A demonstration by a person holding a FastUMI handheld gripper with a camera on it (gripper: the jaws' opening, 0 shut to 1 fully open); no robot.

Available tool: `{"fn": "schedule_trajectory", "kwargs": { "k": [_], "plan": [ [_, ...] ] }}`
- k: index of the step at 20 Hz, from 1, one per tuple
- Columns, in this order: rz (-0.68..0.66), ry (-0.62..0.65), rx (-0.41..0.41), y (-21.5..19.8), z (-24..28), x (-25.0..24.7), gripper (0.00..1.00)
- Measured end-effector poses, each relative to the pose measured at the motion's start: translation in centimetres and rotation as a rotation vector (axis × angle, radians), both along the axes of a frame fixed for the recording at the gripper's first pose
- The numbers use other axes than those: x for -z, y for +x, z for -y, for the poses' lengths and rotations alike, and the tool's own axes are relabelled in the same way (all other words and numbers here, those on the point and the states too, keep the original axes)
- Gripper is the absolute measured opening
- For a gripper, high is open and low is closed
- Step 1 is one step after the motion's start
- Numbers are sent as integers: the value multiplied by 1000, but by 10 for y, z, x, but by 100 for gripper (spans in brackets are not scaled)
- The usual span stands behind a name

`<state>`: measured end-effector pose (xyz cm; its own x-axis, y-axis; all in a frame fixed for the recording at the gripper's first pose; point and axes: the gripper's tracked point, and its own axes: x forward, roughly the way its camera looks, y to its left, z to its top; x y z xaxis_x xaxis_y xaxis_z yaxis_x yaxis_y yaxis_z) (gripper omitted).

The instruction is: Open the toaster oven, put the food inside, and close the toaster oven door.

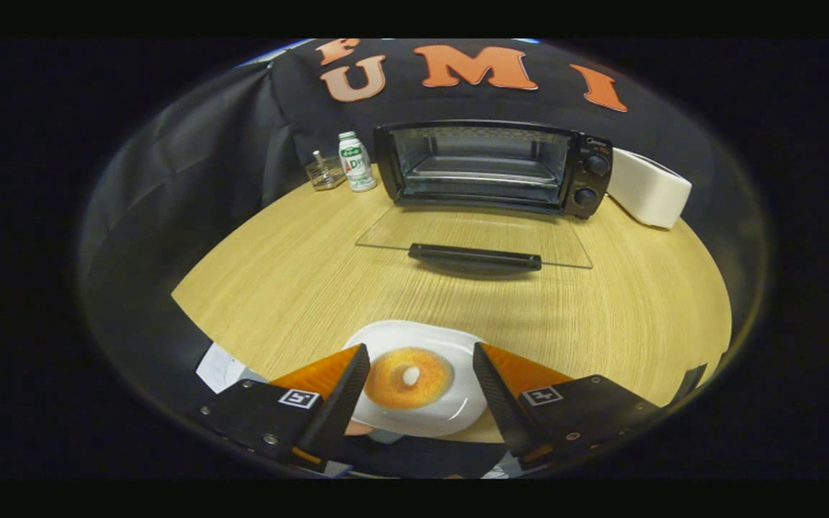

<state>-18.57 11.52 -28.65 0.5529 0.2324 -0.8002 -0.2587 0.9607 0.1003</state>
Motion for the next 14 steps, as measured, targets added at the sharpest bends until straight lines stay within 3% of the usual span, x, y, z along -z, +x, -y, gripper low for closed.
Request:
{"fn": "schedule_trajectory", "kwargs": {
  "k": [3,9,11,14],
  "plan": [
    [21,-53,-46,-8,-2,16,88],
    [-10,9,-44,-18,-14,33,89],
    [3,10,-21,-12,-12,30,82],
    [10,44,14,-7,-11,26,52]
  ]
}}
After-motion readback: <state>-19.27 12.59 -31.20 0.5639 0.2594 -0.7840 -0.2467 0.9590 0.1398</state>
